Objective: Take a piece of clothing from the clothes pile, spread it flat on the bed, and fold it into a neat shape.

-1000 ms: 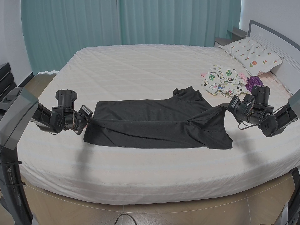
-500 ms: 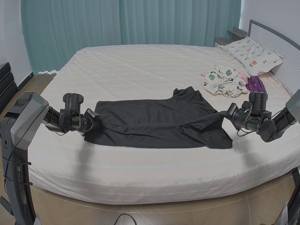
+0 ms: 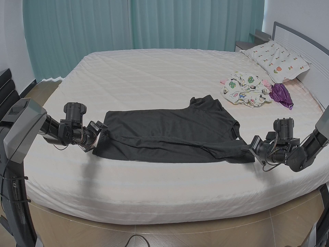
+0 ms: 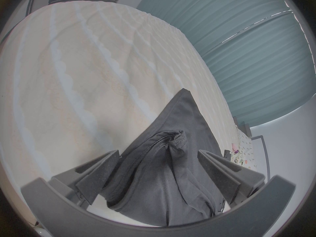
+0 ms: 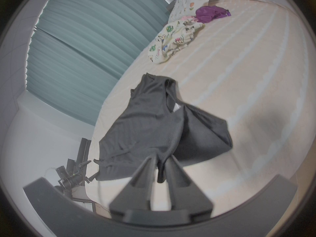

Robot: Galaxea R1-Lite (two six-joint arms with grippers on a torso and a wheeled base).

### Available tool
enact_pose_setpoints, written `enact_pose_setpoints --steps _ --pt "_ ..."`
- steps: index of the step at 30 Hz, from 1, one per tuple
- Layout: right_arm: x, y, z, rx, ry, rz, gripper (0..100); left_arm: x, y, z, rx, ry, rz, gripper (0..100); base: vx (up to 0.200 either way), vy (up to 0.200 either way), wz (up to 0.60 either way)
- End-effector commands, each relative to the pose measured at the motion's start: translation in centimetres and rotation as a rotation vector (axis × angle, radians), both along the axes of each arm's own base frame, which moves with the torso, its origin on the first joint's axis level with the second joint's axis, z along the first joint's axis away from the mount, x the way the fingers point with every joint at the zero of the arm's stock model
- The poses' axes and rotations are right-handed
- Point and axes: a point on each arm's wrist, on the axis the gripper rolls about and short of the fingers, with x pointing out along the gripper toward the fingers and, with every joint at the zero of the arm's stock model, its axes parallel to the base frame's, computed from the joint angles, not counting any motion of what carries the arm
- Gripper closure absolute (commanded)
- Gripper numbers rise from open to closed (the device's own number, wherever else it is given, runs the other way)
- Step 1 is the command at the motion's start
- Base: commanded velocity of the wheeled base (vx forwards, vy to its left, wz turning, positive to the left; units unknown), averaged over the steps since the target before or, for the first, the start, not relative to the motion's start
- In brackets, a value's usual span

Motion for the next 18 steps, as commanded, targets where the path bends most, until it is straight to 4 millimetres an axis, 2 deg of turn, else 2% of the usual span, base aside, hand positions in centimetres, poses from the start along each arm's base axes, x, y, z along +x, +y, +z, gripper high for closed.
enact_pose_setpoints --steps 1,3,4,7,9,10,13,18 --pt "-0.3 0.1 -1.9 -0.022 0.063 0.001 0 -1.6 0.5 1.8 0.000 -0.013 0.011 0 0.000 0.000 0.00" --pt "-0.3 0.0 -1.9 -0.032 0.064 -0.009 0 -2.0 0.7 2.0 0.001 -0.013 0.014 0 0.000 0.000 0.00" --pt "-0.2 0.0 -1.8 -0.050 0.057 -0.035 0 -2.8 1.2 2.6 -0.005 -0.015 0.024 0 0.000 0.000 0.00" --pt "-0.1 -0.5 -0.4 -0.041 0.006 -0.073 0 -3.9 2.3 3.4 -0.023 -0.018 0.034 0 0.000 0.000 0.00" --pt "-0.3 -0.8 0.2 -0.034 -0.008 -0.082 0 -4.2 2.4 3.4 -0.027 -0.012 0.029 0 0.000 0.000 0.00" --pt "-0.6 -1.2 1.0 -0.026 -0.028 -0.098 0 -5.2 2.3 3.1 -0.043 0.011 0.009 0 0.000 0.000 0.00" --pt "-1.3 -1.3 1.9 -0.004 -0.041 -0.120 0 -6.6 2.2 3.0 -0.074 0.028 -0.024 0 0.000 0.000 0.00" --pt "-3.4 -1.5 1.6 0.034 -0.003 -0.143 0 -8.8 1.9 2.9 -0.093 0.007 -0.051 0 0.200 0.000 0.00"
